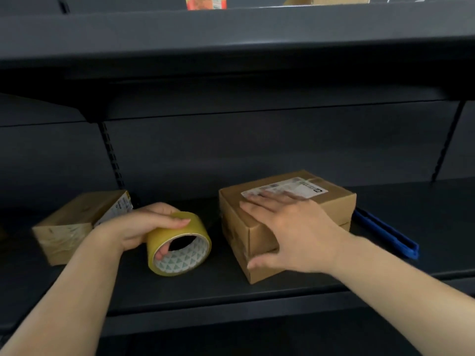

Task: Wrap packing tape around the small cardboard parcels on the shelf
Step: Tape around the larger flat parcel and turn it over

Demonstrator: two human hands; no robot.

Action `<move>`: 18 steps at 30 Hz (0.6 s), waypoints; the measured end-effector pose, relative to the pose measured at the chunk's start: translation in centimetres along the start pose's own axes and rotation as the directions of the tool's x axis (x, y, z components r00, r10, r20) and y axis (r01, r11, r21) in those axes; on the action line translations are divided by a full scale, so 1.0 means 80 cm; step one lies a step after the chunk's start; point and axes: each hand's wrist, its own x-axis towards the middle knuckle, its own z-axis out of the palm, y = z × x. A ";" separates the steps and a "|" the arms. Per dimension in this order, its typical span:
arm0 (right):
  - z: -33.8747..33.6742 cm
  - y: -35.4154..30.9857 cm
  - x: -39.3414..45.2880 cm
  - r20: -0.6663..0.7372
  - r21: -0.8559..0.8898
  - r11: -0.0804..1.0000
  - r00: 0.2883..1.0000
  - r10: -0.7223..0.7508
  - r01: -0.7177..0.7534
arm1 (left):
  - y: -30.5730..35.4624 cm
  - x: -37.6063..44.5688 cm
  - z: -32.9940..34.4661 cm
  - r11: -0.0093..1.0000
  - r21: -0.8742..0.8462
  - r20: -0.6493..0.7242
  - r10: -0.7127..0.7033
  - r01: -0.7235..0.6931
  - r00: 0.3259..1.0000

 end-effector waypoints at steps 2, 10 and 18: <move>0.006 -0.013 -0.007 -0.143 -0.057 0.998 0.989 -0.041 0.033 | -0.005 -0.009 -0.008 0.999 -0.043 0.124 0.007 -0.002 0.992; 0.045 -0.069 -0.035 -0.225 -0.296 0.946 0.952 -0.207 0.135 | -0.017 -0.026 -0.028 0.997 -0.062 0.200 -0.023 0.036 0.980; 0.041 -0.057 -0.003 -0.284 -0.364 0.923 0.930 -0.233 0.120 | -0.022 -0.037 -0.034 0.971 -0.235 0.122 0.072 -0.042 0.990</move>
